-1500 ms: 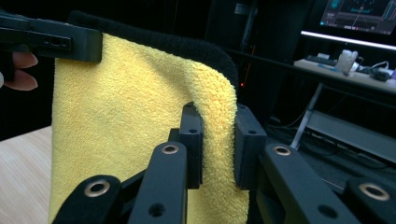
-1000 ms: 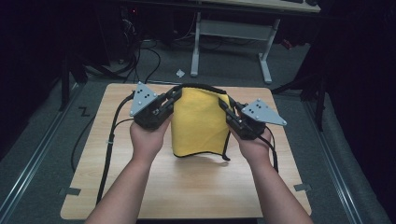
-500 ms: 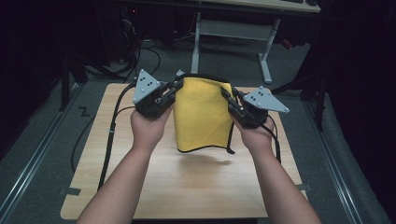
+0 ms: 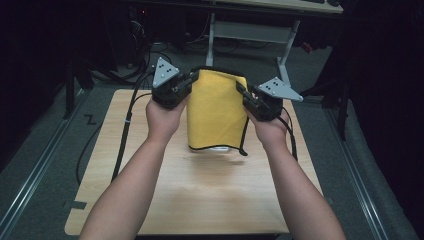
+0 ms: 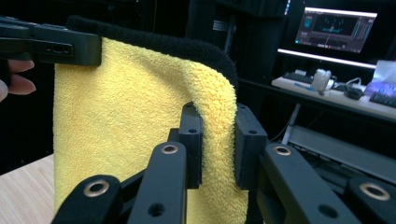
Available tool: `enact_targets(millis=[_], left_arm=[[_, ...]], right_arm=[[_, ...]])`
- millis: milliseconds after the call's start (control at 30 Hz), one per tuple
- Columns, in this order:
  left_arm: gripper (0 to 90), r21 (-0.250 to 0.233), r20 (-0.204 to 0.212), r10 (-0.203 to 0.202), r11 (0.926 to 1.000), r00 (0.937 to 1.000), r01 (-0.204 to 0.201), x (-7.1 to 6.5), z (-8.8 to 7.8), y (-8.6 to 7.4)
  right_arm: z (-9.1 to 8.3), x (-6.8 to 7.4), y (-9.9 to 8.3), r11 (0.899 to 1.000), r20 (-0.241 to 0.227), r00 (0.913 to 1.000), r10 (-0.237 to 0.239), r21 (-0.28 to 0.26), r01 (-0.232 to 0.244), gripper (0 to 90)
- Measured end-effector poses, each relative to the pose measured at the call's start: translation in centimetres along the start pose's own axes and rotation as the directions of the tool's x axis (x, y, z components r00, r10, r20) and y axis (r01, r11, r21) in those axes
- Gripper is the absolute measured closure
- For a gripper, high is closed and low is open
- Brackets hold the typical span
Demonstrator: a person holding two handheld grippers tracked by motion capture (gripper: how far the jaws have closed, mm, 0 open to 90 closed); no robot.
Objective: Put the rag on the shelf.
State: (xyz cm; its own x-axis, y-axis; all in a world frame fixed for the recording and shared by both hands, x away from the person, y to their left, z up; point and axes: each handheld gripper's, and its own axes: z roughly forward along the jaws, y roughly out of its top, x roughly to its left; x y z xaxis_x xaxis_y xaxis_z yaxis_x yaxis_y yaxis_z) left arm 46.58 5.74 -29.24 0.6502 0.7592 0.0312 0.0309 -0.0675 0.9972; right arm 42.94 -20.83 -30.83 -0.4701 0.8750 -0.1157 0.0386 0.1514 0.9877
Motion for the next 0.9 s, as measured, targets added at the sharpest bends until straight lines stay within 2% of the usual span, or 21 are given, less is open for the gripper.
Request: enact_targets(millis=[67, 133, 233, 300, 400, 500, 633, 733, 800, 900], left_arm=[[83.0, 0.006, -0.014, 0.018, 0.9998, 0.9997, -0.018, 0.5, 0.6, 0.1], [83.0, 0.019, -0.015, 0.003, 0.9998, 0.9999, -0.003, 0.8, 1.1, 0.0], [83.0, 0.018, -0.025, 0.015, 0.9997, 0.9996, -0.015, 1.2, 1.8, 0.0], [82.8, 0.026, -0.02, 0.006, 0.9996, 0.9998, -0.006, 1.6, 2.3, 0.1], [82.6, 0.04, 0.003, -0.047, 0.9981, 0.9989, 0.047, 2.5, 3.2, 0.1], [82.6, 0.06, -0.005, -0.045, 0.9972, 0.999, 0.046, 3.2, 4.0, -0.4], [82.6, 0.089, -0.011, -0.051, 0.9946, 0.9986, 0.052, 4.0, 5.1, -1.4], [82.5, 0.13, -0.016, -0.041, 0.9906, 0.999, 0.043, 4.3, 6.0, -2.3], [82.6, 0.176, -0.017, -0.031, 0.9839, 0.9994, 0.034, 4.5, 6.8, -3.1], [82.6, 0.209, -0.008, -0.066, 0.9757, 0.9978, 0.067, 5.0, 7.4, -4.2]], right_arm=[[0.4, -0.4, 0.0, 1.0, -0.002, 1.0, 0.009, -0.001, -0.009, 77.3], [0.9, -0.6, 0.0, 1.0, -0.002, 1.0, 0.004, 0.005, -0.004, 77.3], [1.6, -1.0, 0.1, 1.0, -0.001, 1.0, -0.005, 0.014, 0.005, 77.3], [2.1, -1.3, 0.1, 1.0, -0.001, 1.0, -0.008, 0.016, 0.008, 77.2], [2.8, -2.0, 0.2, 1.0, -0.007, 0.9999, -0.015, 0.026, 0.015, 76.7], [3.5, -2.6, -0.1, 0.999, -0.013, 0.9998, -0.016, 0.034, 0.016, 76.5], [4.6, -2.9, -0.8, 0.997, -0.017, 0.9986, -0.051, 0.05, 0.052, 76.5], [5.4, -3.3, -1.6, 0.995, -0.021, 0.9981, -0.057, 0.079, 0.059, 76.5], [6.0, -3.8, -2.3, 0.993, -0.026, 0.9982, -0.053, 0.105, 0.056, 76.4], [6.8, -4.2, -3.3, 0.987, -0.04, 0.9973, -0.062, 0.144, 0.067, 76.5]])
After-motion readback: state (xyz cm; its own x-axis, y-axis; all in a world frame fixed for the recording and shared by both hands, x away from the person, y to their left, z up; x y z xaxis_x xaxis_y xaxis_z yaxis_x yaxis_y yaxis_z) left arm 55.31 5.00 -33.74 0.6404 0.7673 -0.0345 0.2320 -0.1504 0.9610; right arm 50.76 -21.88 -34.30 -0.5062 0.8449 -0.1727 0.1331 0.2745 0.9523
